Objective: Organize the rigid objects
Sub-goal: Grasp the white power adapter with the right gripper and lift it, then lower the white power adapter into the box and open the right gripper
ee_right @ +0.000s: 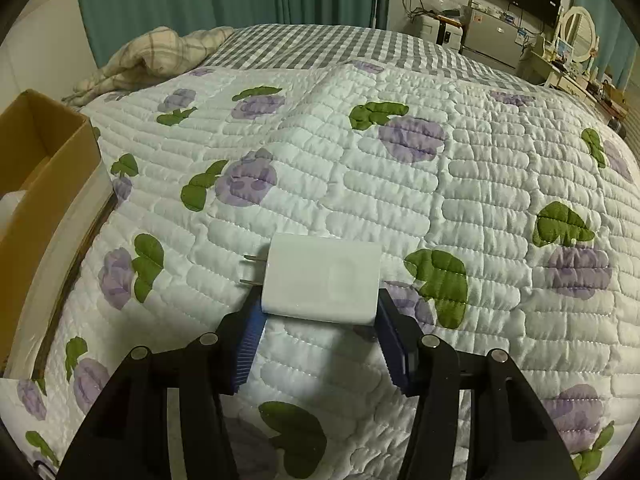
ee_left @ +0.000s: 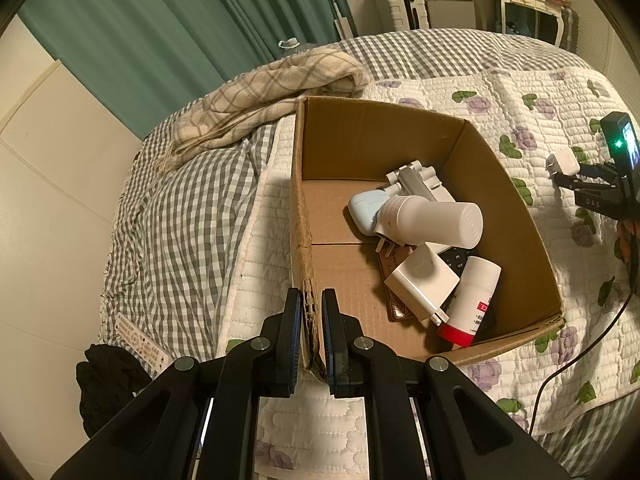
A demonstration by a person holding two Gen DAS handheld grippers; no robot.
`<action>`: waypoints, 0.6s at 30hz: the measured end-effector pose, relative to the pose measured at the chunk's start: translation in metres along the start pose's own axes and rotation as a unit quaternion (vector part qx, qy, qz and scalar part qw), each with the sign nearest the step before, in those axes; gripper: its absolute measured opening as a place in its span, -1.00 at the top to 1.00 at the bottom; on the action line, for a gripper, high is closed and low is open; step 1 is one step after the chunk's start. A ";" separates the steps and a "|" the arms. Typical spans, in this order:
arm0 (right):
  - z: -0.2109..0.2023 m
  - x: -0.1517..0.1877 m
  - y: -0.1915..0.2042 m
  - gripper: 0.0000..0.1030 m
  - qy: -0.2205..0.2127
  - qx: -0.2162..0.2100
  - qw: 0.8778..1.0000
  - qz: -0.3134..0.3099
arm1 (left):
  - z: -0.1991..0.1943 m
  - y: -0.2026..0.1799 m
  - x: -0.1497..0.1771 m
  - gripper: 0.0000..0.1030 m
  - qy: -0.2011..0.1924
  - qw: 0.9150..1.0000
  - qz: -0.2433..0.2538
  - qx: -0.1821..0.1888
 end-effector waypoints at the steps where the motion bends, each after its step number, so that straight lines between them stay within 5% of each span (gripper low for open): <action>1: -0.001 0.000 0.000 -0.04 -0.002 0.002 1.000 -0.001 | 0.000 0.000 0.000 0.83 0.000 1.000 -0.001 0.001; 18: -0.090 -0.028 -0.012 -0.03 -0.109 -0.008 0.994 -0.002 | 0.001 0.001 -0.002 0.83 0.002 1.000 0.005 -0.003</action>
Point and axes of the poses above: each gripper's, at about its wrist camera, not at the fingertips, and z roughly the way its jaws point, y to its left, x to its underside, the point moved 4 cm from there along z, roughly the way its jaws point, and after that the axes turned 7 degrees about x, right-handed, at the moved point
